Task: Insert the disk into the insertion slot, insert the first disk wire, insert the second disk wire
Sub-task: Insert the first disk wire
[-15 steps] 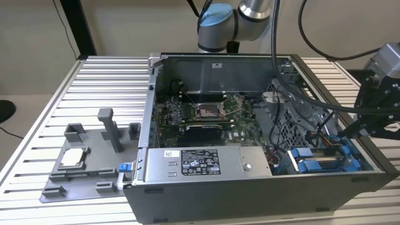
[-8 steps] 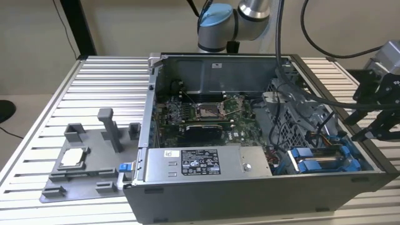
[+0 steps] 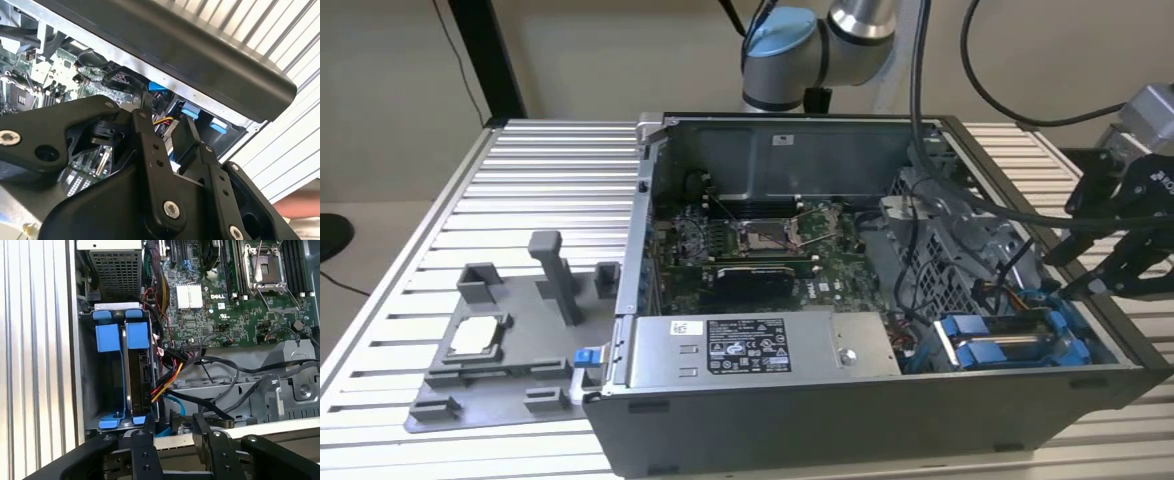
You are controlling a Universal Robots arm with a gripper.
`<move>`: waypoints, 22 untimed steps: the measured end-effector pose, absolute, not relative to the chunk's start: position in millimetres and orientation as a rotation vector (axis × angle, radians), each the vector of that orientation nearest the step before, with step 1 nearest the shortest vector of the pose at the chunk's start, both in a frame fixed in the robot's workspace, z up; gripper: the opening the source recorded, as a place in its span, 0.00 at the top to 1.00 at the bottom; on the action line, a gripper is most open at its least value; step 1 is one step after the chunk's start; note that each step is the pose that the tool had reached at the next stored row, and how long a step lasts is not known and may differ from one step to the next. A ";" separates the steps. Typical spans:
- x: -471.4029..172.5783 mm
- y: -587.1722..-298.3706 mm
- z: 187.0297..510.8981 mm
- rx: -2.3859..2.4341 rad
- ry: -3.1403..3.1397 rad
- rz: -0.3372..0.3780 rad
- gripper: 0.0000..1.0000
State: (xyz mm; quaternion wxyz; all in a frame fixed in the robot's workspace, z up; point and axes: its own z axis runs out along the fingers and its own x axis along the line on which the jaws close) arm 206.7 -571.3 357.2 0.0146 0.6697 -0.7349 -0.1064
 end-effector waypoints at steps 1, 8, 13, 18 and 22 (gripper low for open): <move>207.7 -570.8 356.0 2.084 -2.287 -0.331 0.00; 209.1 -568.2 350.2 2.080 -2.287 -0.335 0.00; 209.1 -568.2 348.4 2.078 -2.286 -0.337 0.00; 209.2 -568.2 348.1 2.078 -2.286 -0.337 0.00; 209.1 -568.2 348.1 2.078 -2.286 -0.337 0.00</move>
